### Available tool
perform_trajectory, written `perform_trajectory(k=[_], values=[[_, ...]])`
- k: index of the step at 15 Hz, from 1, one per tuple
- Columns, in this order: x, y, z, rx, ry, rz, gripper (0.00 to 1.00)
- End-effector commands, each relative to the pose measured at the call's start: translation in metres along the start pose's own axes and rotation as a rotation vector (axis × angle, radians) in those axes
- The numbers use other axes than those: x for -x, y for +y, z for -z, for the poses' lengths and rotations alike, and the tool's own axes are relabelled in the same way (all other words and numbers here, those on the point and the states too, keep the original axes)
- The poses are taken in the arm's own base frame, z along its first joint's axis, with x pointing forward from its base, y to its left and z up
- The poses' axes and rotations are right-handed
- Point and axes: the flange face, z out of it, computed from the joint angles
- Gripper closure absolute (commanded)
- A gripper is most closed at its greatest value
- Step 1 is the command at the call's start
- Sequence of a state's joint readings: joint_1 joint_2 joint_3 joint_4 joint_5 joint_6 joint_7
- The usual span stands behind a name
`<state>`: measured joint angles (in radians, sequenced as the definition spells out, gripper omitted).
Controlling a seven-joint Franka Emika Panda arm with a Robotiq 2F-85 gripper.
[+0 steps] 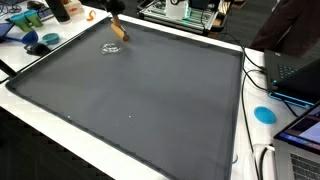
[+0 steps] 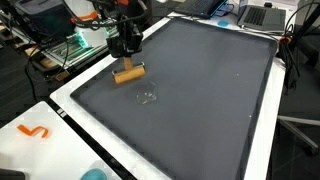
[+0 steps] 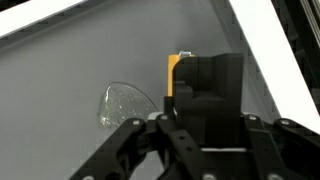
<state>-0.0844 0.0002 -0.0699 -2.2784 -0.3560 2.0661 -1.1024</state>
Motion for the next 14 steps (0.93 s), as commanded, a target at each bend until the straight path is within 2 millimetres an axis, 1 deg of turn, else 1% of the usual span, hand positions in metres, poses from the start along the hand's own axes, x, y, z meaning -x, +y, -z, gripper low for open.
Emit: perform_trajectory(k=[1, 4, 7, 9, 11, 14], values=[[-0.010, 0.006, -0.011, 0.012, -0.011, 0.063, 0.76], [-0.017, 0.012, -0.016, 0.053, 0.005, 0.088, 0.76], [-0.018, 0.018, -0.014, 0.131, -0.005, 0.099, 0.76], [-0.021, 0.022, -0.016, 0.164, -0.001, 0.119, 0.76], [-0.026, 0.025, -0.023, 0.176, 0.010, 0.132, 0.76], [-0.029, 0.029, -0.037, 0.118, 0.010, 0.167, 0.76]])
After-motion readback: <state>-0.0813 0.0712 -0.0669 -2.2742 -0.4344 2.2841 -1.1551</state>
